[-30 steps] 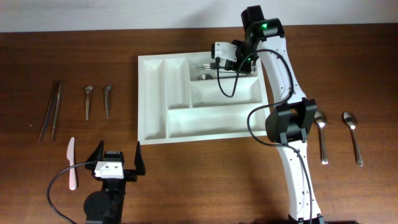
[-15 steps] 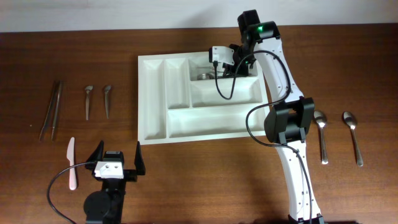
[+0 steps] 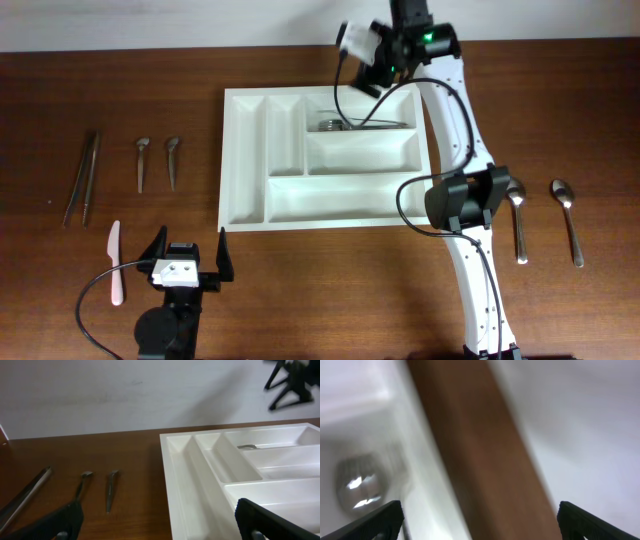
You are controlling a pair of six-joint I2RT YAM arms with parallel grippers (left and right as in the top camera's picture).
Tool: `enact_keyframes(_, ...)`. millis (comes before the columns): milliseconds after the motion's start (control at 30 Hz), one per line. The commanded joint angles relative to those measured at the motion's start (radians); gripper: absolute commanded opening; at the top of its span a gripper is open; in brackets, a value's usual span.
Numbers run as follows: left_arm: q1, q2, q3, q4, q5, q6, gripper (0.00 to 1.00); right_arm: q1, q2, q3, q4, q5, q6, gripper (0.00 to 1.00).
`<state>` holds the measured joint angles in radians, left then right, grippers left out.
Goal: Pack container
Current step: 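Withdraw the right gripper right toward the spoons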
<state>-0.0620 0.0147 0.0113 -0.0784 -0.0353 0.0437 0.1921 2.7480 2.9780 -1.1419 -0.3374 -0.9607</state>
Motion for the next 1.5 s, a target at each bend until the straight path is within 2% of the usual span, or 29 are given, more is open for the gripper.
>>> enact_keyframes(0,0.006,-0.008,-0.002,-0.002,-0.014,-0.006,0.99,-0.025,-0.07,0.164,-0.003,0.234,0.343,0.99)
enact_keyframes(133,0.006,-0.008,-0.002,-0.002,-0.014,-0.006,0.99,-0.043,-0.161,0.164,-0.05,0.32,0.463,0.98)
enact_keyframes(333,0.006,-0.008,-0.002,-0.002,-0.014,-0.006,0.99,-0.066,-0.309,0.164,-0.291,0.364,0.477,0.99)
enact_keyframes(500,0.006,-0.008,-0.002,-0.002,-0.014,-0.006,0.99,-0.105,-0.411,0.164,-0.429,0.386,0.562,0.99)
enact_keyframes(633,0.006,-0.008,-0.002,-0.002,-0.014,-0.006,0.99,-0.158,-0.471,0.164,-0.554,0.45,0.709,0.99)
enact_keyframes(700,0.006,-0.008,-0.002,-0.002,-0.014,-0.006,0.99,-0.193,-0.5,0.162,-0.557,0.441,0.836,0.99)
enact_keyframes(933,0.006,-0.008,-0.002,-0.002,-0.014,-0.006,0.99,-0.304,-0.611,0.142,-0.557,0.381,0.9,0.98)
enact_keyframes(1067,0.006,-0.008,-0.002,-0.002,-0.014,-0.006,0.99,-0.338,-0.715,-0.031,-0.557,0.357,0.898,0.99)
enact_keyframes(1233,0.006,-0.008,-0.002,-0.002,-0.014,-0.006,0.99,-0.38,-0.858,-0.444,-0.557,0.412,0.89,0.99)
enact_keyframes(1467,0.006,-0.008,-0.002,-0.002,-0.014,-0.006,0.99,-0.458,-0.883,-0.903,-0.498,0.383,0.829,0.99)
